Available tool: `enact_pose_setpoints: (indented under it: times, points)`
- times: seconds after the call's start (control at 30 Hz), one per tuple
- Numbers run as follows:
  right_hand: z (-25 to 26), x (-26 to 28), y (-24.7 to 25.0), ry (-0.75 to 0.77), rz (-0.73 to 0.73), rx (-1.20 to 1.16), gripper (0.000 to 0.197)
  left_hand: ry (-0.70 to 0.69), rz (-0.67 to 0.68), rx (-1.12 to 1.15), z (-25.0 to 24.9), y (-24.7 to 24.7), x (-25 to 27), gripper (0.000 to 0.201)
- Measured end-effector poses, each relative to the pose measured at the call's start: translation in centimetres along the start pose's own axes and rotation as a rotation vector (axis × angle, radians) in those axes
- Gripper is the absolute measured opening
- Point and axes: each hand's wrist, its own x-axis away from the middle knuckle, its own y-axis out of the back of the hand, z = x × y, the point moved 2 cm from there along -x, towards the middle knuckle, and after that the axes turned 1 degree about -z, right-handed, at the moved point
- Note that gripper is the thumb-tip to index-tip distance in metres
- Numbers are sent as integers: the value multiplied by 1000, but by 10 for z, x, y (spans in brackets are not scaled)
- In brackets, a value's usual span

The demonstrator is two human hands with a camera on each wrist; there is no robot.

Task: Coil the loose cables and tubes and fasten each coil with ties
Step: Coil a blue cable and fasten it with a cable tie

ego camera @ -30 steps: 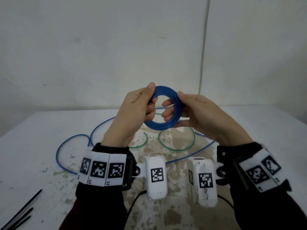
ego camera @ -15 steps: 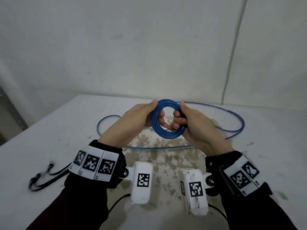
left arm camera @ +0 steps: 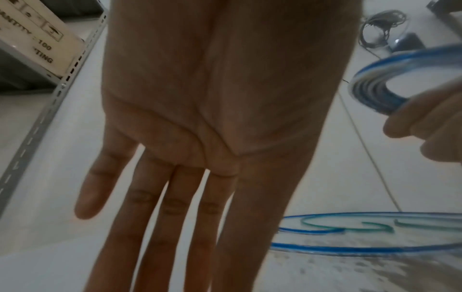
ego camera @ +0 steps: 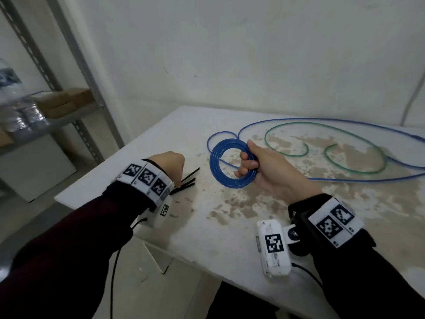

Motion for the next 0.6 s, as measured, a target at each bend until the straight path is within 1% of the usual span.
enact_pose_setpoints:
  times: [0.17,0.33,0.4,0.47,0.53,0.6]
  points:
    - [-6,-3,-7,-24,-1,20,39,4,-44,20,4,-13,-16,14]
    - [-10,-4,-7,-40,28,64,41,-3,-71,44,7,-12,-25,8]
    - [-12,-5,-7,-42,33,64,41,8,-89,50,8,-11,-26,18]
    - [-13,-5,-7,-42,43,67,41,12,-108,51,8,-10,-27,21]
    - [-13,-5,-6,-41,51,70,41,13,-121,70,8,-8,-27,17]
    - [-13,-5,-5,-37,52,71,41,12,-164,104,8,-5,-24,6]
